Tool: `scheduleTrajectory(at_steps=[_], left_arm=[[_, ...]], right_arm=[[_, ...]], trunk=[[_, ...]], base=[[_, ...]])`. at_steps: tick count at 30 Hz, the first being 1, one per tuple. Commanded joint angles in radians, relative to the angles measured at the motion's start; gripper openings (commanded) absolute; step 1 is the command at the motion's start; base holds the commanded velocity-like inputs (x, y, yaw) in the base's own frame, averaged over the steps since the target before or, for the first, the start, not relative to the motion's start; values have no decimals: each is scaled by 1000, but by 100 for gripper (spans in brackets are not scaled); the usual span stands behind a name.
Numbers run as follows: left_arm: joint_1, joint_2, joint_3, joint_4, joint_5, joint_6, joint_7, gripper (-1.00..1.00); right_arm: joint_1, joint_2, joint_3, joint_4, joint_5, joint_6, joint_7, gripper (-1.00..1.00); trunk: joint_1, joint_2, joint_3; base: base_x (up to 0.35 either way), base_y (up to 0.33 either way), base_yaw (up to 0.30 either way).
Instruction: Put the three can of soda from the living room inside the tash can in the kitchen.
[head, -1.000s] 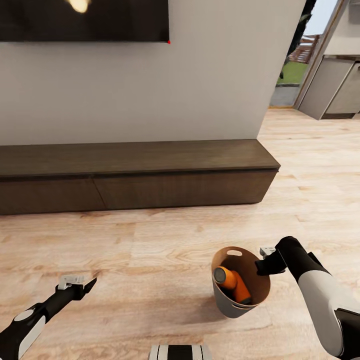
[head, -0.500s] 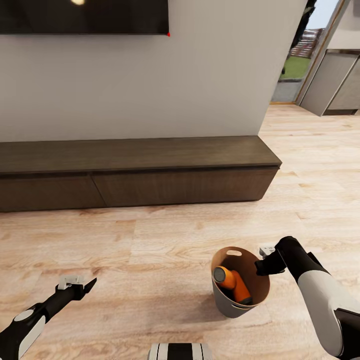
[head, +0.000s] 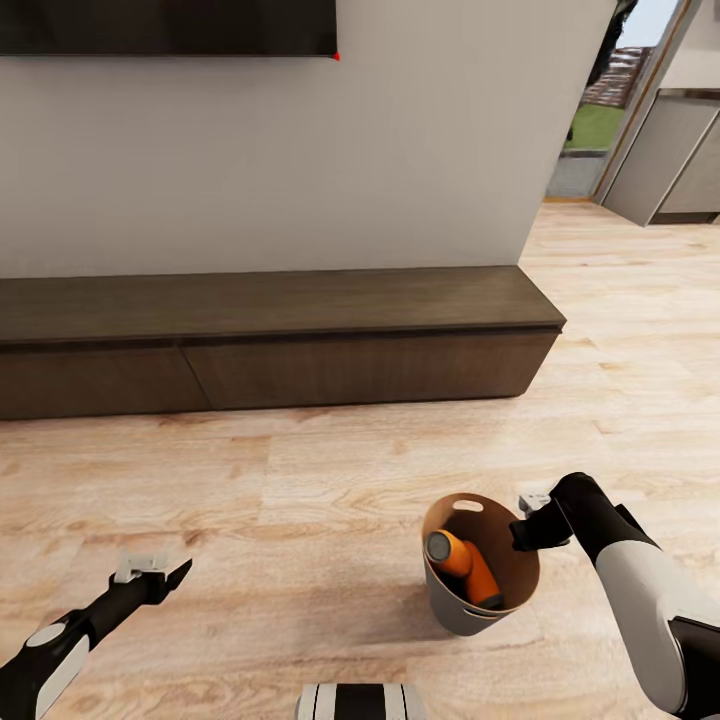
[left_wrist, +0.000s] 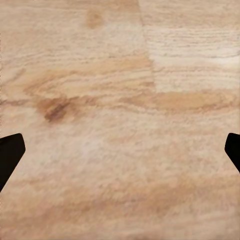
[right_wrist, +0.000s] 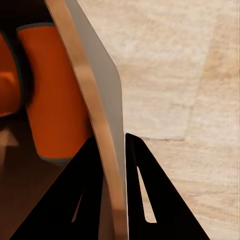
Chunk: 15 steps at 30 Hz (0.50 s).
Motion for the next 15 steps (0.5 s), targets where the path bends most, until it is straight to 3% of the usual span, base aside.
scheduleTrajectory(at_steps=[1, 15], left_arm=[[0, 0, 0, 0, 0, -1, 0, 100], [0, 0, 0, 2, 0, -3, 0, 100]], right_arm=[[0, 0, -2, 0, -16, 9, 6, -100], [0, 0, -1, 0, -16, 9, 6, -100]], trunk=[[0, 0, 0], [1, -1, -12]], base=[[0, 0, 0], [0, 0, 0]])
